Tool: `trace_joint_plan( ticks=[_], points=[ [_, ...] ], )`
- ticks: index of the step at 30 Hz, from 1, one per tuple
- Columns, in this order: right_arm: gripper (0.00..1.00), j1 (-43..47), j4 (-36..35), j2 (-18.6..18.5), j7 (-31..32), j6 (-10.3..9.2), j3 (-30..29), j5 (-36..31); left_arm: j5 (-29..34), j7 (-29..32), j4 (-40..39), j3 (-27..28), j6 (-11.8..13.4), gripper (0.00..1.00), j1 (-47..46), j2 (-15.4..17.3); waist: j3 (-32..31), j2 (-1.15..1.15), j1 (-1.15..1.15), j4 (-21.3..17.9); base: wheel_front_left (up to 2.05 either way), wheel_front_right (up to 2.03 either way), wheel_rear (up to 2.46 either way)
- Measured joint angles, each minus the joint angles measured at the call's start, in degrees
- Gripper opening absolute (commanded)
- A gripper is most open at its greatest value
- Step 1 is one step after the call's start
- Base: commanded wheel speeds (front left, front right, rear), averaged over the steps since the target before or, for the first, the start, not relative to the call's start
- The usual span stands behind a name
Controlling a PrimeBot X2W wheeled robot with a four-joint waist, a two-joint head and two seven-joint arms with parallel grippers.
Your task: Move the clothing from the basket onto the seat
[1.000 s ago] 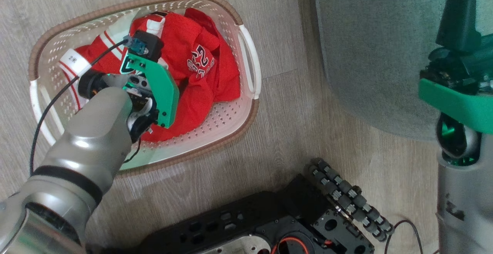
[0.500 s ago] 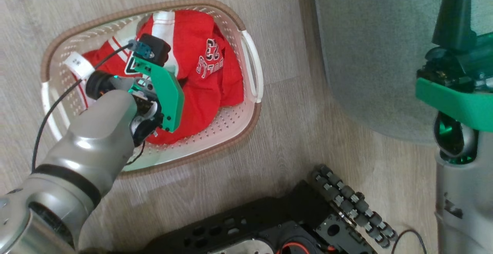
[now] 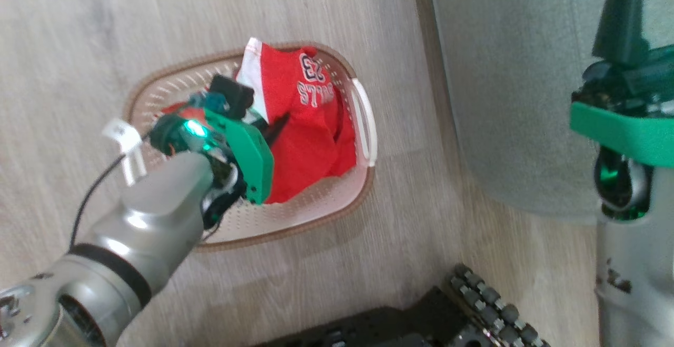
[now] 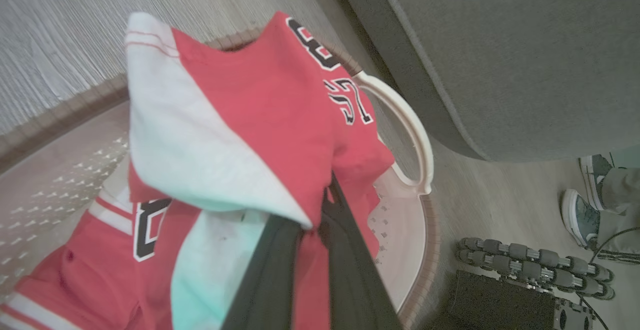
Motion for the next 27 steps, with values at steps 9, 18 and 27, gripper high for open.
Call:
trace_joint_plan(
  ticks=[9,18,27],
  points=[
    [1.00,5.5,3.4,0.0,0.0,0.00,0.2,-1.3,0.3,-6.5,-4.4,-1.6,0.0,0.00,2.8,-0.6,-9.1,0.00,0.00,3.5,0.00,0.00,0.00],
    [1.00,11.7,6.4,0.0,0.0,0.00,0.4,0.3,1.5,-9.8,-9.3,-1.4,0.0,0.00,5.6,-0.9,-18.7,0.00,0.00,7.1,0.00,0.00,0.00],
    [1.00,18.5,9.3,-0.1,0.0,0.00,2.8,3.3,4.9,-10.3,-16.9,5.4,0.4,0.00,8.9,-0.3,-28.7,0.00,0.00,9.9,0.00,0.00,0.00]
  ],
)
